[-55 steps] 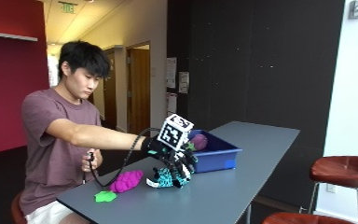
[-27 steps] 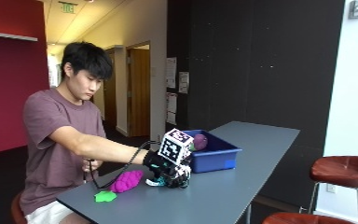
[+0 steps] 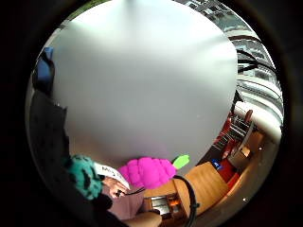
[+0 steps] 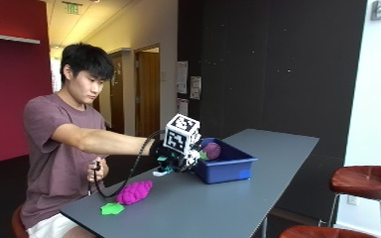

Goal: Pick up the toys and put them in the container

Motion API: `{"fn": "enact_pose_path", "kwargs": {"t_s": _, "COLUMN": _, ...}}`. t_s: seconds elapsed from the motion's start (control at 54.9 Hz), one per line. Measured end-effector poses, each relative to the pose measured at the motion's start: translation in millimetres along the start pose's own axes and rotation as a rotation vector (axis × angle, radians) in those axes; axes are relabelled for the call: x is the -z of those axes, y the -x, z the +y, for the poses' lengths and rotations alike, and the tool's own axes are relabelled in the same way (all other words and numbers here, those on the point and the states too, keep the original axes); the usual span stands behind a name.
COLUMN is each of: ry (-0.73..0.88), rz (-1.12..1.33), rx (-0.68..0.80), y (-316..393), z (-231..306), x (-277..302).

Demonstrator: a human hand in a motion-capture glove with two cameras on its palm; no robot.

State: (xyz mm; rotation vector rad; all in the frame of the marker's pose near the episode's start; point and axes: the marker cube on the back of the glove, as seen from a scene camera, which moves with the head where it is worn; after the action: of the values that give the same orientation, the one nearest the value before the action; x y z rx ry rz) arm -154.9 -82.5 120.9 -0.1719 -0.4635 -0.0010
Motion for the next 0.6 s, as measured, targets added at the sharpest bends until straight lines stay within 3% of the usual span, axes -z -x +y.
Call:
{"fn": "enact_pose_path", "kwargs": {"t_s": 0.346, "ry": -0.142, "rz": 0.134, "rx": 0.138, "y": 112.6, "z": 45.2, "x": 88.8}}
{"fn": "enact_pose_path", "kwargs": {"t_s": 0.528, "ry": -0.180, "rz": 0.184, "rx": 0.262, "y": 207.2, "z": 52.9, "x": 89.7}}
{"fn": "enact_pose_path", "kwargs": {"t_s": 0.601, "ry": -0.199, "rz": 0.327, "rx": 0.355, "y": 227.2, "z": 47.4, "x": 81.2}}
